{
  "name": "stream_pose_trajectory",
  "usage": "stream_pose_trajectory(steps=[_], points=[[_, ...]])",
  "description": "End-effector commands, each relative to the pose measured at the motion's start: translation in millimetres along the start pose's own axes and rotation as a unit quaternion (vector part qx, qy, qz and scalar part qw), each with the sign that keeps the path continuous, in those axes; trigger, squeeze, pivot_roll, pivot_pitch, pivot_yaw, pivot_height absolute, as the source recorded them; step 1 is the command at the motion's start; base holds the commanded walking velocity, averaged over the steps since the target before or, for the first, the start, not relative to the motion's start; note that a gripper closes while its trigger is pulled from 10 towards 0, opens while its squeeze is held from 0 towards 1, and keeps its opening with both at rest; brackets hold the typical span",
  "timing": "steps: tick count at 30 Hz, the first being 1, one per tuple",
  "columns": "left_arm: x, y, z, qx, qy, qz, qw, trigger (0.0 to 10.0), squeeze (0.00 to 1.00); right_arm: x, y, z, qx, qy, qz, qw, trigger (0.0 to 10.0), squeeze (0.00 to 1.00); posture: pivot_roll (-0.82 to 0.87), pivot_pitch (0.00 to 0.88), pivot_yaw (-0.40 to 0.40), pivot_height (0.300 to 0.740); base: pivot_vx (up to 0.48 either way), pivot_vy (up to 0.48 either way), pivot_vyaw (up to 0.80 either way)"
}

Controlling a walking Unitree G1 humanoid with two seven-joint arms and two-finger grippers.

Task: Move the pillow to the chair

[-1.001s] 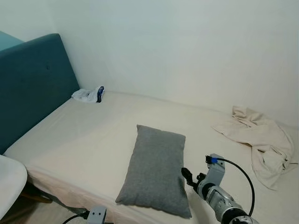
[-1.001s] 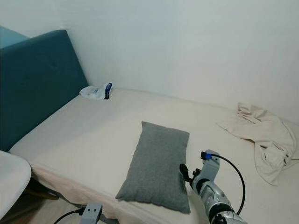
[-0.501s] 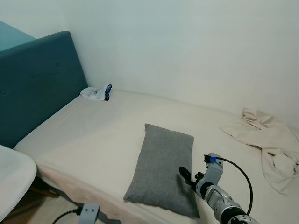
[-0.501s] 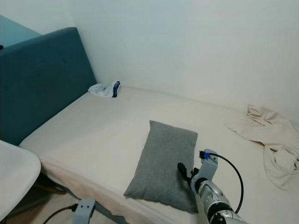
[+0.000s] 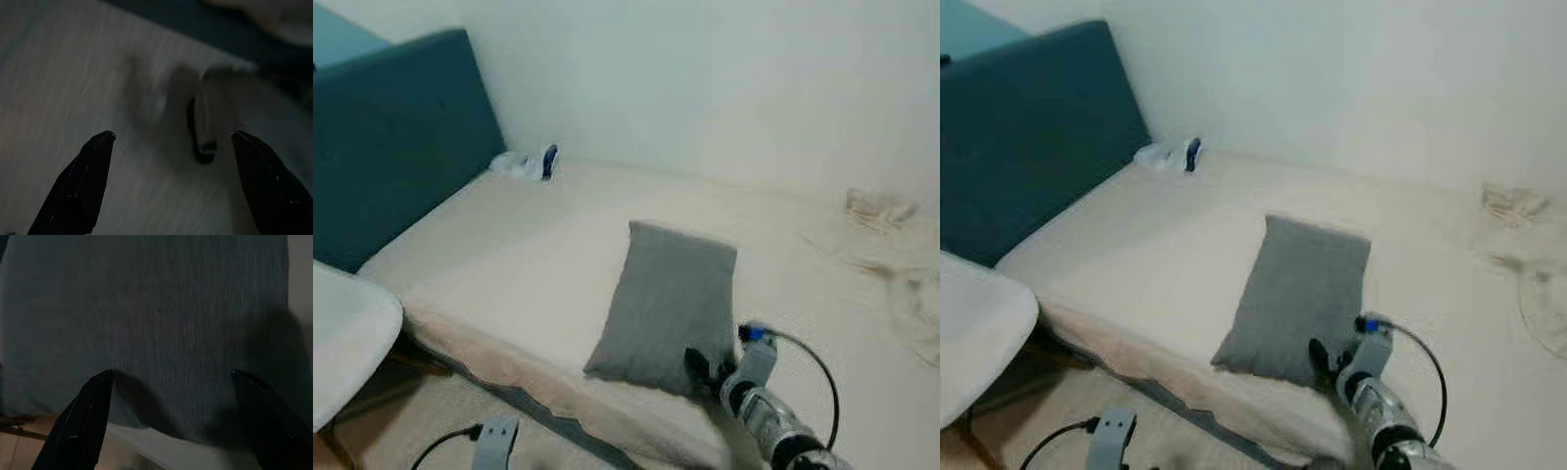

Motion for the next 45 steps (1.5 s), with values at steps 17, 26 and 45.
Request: stream_pose_trajectory(steps=[17,26,45], points=[[14.7,8.9,-17,0.014,-0.016,0.0,1.0,10.0,0.0,-38.4,13.7,67,-0.153,0.02,-0.086,0.984,10.0,0.0,0.02,0.164,0.112,0.605,0.0,0.0,0.0],[12.3,10.5,-25,0.028,-0.023,-0.006,0.999,10.0,0.0,-51.7,37.4,141,-0.286,0.092,-0.116,0.947,10.0,0.0,0.0,0.147,0.109,0.605,0.0,0.0,0.0],[18.3,17.1,-34,0.027,-0.04,-0.022,0.999,10.0,0.0,-33.1,17.1,105,-0.236,-0.036,-0.057,0.969,10.0,0.0,0.08,0.228,0.169,0.605,0.0,0.0,0.0]])
Point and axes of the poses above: a point about 5 cm out from each wrist's last joint towards the gripper, its own y axis pointing back from the gripper into the wrist, its own z axis along the axis of the wrist's last joint, x = y × z, the point moved 3 cm from there along -y, pointing out of the wrist towards the gripper, and after that the axes turned 4 degrees about y, right-handed, at the moved point
